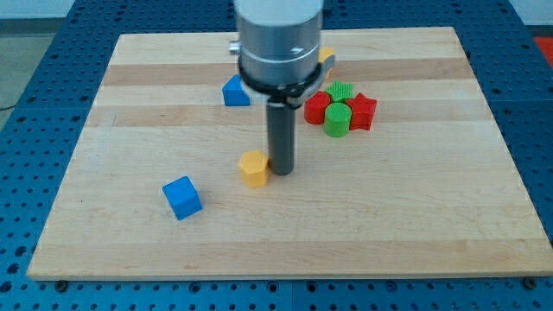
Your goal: Move the yellow hexagon closer to the blue cube
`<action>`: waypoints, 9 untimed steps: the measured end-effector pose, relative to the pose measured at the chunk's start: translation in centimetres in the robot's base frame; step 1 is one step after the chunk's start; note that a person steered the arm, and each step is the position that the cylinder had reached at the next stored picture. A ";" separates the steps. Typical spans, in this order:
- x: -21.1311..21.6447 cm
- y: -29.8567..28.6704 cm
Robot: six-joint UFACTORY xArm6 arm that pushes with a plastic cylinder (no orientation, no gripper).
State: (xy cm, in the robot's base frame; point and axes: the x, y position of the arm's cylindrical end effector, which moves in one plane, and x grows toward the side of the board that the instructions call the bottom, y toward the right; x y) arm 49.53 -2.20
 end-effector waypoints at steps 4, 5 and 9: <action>-2.3 -1.1; -0.3 -4.4; -4.9 -12.3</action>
